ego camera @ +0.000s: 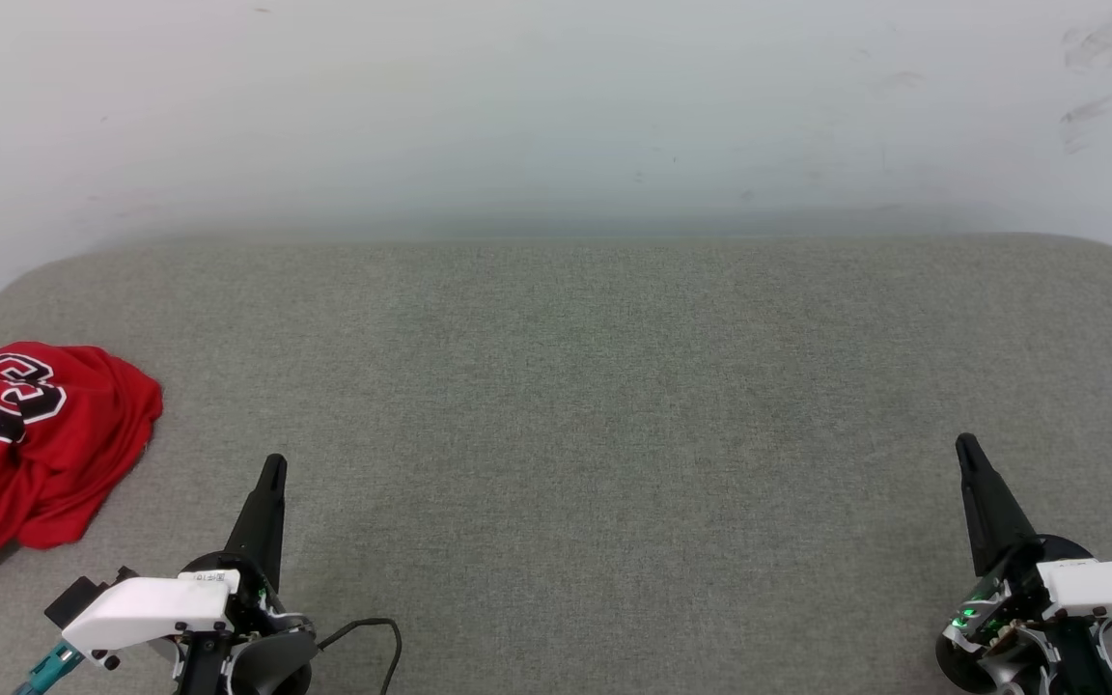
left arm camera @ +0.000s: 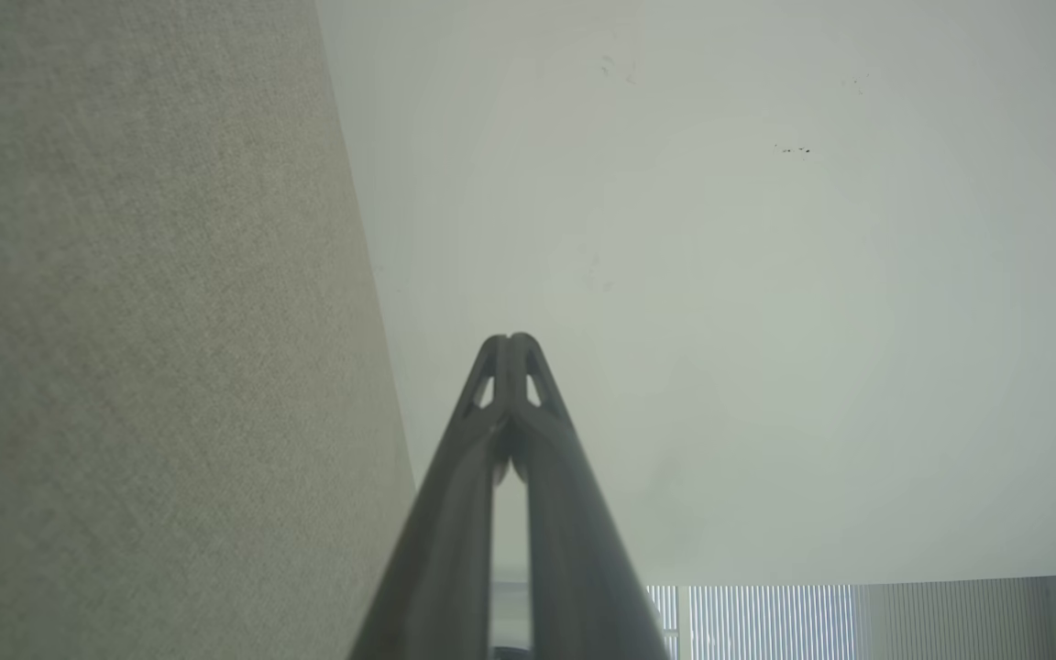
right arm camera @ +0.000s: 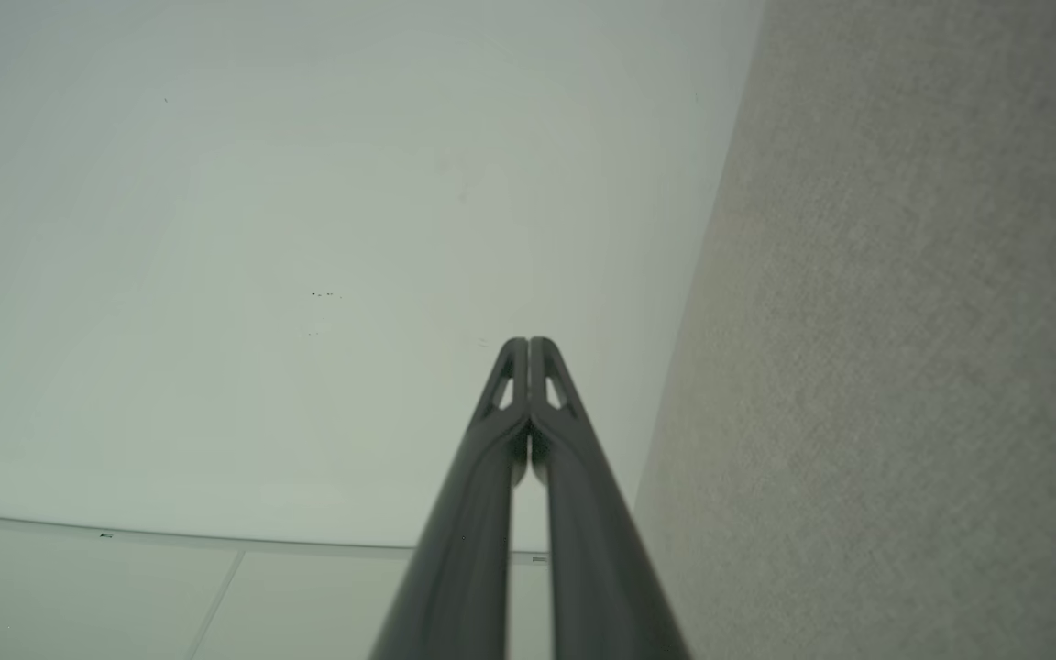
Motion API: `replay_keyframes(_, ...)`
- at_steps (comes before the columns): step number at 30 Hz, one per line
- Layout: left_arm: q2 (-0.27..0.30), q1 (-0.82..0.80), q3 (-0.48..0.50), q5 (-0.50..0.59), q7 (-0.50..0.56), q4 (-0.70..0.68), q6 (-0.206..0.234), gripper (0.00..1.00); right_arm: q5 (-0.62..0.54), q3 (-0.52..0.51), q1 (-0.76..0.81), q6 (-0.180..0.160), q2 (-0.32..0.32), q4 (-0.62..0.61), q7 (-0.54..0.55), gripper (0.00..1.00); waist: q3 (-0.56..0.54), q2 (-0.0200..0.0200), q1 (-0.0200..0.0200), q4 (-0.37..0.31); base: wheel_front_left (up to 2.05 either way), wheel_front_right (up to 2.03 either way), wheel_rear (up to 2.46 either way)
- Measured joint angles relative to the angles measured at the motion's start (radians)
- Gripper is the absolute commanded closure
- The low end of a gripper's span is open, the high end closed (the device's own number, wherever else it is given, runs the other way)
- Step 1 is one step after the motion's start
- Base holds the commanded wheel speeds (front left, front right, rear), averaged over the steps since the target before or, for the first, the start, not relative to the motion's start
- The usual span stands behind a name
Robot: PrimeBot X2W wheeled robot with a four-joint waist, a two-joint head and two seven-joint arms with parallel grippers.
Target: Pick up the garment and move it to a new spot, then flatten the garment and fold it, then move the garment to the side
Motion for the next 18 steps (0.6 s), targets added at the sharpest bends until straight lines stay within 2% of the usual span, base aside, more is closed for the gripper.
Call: replay_keyframes(18, 0.000, 0.000, -0.001, 0.000, 0.000, 0.000, 0.000, 1.00, 0.000, 0.000, 0.000, 0.000, 0.000, 0.000, 0.000, 1.00, 0.000, 0.0000, 0.0000, 0.000, 0.00, 0.00, 0.00)
